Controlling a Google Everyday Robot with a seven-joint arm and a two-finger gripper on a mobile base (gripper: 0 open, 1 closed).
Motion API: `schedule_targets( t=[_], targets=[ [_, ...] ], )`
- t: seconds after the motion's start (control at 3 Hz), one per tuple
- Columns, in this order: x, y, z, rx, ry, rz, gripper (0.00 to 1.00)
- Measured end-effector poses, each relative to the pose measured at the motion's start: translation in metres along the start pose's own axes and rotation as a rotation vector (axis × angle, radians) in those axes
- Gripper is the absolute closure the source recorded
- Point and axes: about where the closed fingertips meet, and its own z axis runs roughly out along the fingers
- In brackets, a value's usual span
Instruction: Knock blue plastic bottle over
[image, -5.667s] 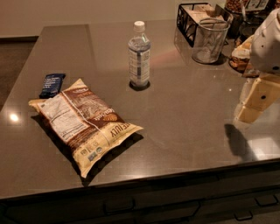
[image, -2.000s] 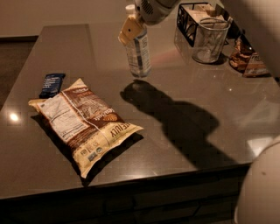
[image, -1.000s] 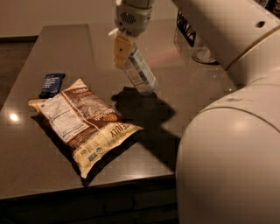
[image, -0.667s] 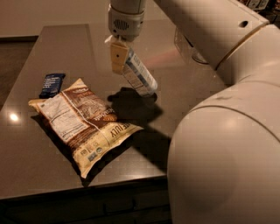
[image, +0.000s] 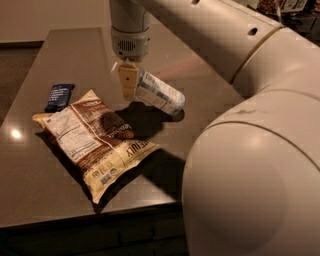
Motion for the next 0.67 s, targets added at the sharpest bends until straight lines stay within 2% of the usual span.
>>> schedule_targets(
  t=[0.33, 0.67],
  targets=[
    [-0.009, 0.0061, 0.0186, -0.008, 0.012, -0.048, 0.0],
    [-0.0145, 0.0019, 0.0205, 0.007, -0.006, -0.049, 0.0]
  ],
)
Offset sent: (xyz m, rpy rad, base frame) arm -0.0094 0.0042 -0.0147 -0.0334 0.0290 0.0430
